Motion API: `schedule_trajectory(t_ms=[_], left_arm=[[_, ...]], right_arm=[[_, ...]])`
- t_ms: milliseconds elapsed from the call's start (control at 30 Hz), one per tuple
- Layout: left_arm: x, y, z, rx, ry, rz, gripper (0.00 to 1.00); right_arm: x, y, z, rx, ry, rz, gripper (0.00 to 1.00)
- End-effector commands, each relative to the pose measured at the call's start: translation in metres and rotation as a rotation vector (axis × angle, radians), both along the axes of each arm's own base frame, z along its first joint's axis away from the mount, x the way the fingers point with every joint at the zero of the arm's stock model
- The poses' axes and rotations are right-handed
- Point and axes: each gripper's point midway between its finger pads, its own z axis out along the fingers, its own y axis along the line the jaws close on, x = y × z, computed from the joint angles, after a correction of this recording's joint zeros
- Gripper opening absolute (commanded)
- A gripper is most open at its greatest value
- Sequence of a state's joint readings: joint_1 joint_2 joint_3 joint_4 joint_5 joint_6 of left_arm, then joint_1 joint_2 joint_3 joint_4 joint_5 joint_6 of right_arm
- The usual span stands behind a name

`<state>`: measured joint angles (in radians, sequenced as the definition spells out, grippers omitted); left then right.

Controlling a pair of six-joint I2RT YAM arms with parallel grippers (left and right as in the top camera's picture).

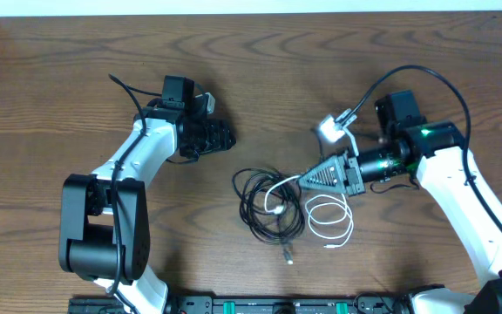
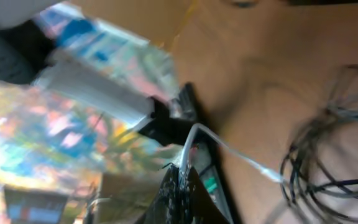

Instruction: Untangle cables

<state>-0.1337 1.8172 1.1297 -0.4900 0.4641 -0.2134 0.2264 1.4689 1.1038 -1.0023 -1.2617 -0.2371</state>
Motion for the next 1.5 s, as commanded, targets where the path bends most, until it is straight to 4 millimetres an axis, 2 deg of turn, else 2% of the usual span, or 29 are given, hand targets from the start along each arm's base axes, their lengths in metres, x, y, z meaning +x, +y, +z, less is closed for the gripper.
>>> schedule_trajectory(t_ms=[0, 133, 267, 467, 567, 600, 667, 733, 767, 967, 1100, 1233, 1467], left_arm=[[-0.005, 0.003, -0.009, 0.013, 0.028, 0.014, 0.67], [-0.007, 0.003, -0.009, 0.014, 0.035, 0.014, 0.67], [-0.006, 0.003, -0.009, 0.014, 0.035, 0.014, 0.67], [-0.006, 0.003, -0.009, 0.014, 0.033, 0.014, 0.67], [-0.005, 0.003, -0.009, 0.014, 0.03, 0.014, 0.67], [-0.005, 0.003, -0.009, 0.014, 0.03, 0.014, 0.67], [-0.006, 0.003, -0.009, 0.014, 0.03, 0.014, 0.67], [-0.006, 0.003, -0.009, 0.014, 0.03, 0.014, 0.67], [-0.006, 0.003, -0.009, 0.014, 0.031, 0.014, 0.67], [-0.006, 0.003, -0.009, 0.014, 0.031, 0.014, 0.67], [-0.006, 0.003, -0.009, 0.014, 0.031, 0.014, 0.67], [-0.006, 0.003, -0.009, 0.014, 0.03, 0.014, 0.67], [-0.006, 0.003, -0.009, 0.014, 0.031, 0.014, 0.67]], right_arm=[[0.022, -0.019, -0.038, -0.297, 0.115, -0.177, 0.01], [0.012, -0.022, -0.042, -0.324, 0.107, -0.142, 0.01], [0.016, -0.052, -0.067, -0.511, 0.18, -0.248, 0.01], [-0.003, -0.074, -0.074, -0.589, 0.292, -0.255, 0.01], [-0.01, -0.088, -0.084, -0.695, 0.313, -0.264, 0.06], [-0.014, -0.097, -0.09, -0.759, 0.337, -0.284, 0.11], [-0.016, -0.107, -0.096, -0.83, 0.354, -0.306, 0.31], [-0.017, -0.12, -0.102, -0.911, 0.359, -0.338, 0.4], [-0.016, -0.126, -0.104, -0.948, 0.364, -0.359, 0.5], [-0.016, -0.149, -0.112, -1.093, 0.383, -0.442, 0.68], [-0.021, -0.157, -0.113, -1.14, 0.408, -0.459, 0.7], [-0.026, -0.155, -0.112, -1.149, 0.414, -0.442, 0.74], [-0.037, -0.147, -0.127, -1.171, 0.441, -0.426, 0.68]])
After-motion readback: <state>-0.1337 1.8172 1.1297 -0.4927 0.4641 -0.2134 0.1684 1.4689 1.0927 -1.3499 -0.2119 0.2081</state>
